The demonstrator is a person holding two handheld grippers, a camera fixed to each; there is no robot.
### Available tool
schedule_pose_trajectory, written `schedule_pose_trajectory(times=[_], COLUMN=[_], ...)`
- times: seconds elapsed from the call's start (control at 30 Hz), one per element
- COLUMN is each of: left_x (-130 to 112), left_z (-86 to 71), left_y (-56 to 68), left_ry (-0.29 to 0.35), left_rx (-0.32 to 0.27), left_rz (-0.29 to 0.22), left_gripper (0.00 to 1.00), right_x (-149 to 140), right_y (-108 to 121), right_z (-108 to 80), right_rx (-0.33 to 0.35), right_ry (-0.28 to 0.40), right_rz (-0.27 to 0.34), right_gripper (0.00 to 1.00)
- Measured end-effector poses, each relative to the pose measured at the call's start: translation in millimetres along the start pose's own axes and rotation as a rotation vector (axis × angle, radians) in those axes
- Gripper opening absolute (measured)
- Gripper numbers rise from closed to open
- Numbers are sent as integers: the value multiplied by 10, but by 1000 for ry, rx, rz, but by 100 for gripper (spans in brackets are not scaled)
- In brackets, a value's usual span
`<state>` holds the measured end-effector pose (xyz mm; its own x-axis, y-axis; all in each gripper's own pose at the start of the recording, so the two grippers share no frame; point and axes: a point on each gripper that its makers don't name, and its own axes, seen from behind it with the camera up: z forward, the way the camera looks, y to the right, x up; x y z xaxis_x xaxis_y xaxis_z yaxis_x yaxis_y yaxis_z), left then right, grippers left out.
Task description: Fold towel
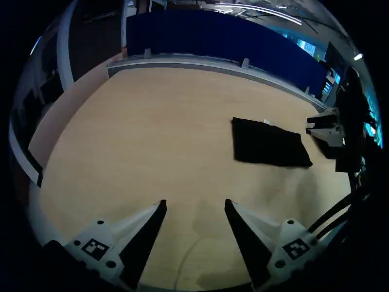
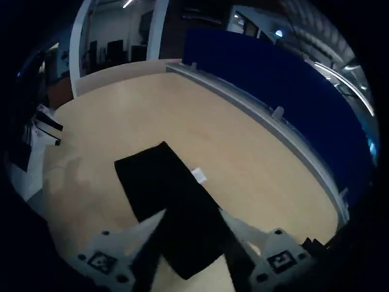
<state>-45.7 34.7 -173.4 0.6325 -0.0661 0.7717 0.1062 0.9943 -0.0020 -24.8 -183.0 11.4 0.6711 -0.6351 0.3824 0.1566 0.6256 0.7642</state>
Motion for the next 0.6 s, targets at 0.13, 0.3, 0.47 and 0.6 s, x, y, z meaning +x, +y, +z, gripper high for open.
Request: schedule_pose_trajectory(times=[0.13, 0.3, 0.47, 0.6], left_x=[-1, -9, -14, -24], left_z=[-9, -8, -8, 8], left_y=[11, 26, 37, 38], left_ry=[1, -1, -1, -3], left_rx=[-1, -2, 0, 3], left_rz=[2, 3, 8, 8], left_gripper=[88, 88, 88, 88], right_x=[-32, -77, -282, -539], right_y=[-10, 8, 7, -5], right_z=[-23, -51, -84, -105], right_rx=[6, 2, 6, 11], right_ry=[2, -1, -28, -64], right_rz=[-2, 5, 8, 23], right_gripper=[67, 67, 67, 67])
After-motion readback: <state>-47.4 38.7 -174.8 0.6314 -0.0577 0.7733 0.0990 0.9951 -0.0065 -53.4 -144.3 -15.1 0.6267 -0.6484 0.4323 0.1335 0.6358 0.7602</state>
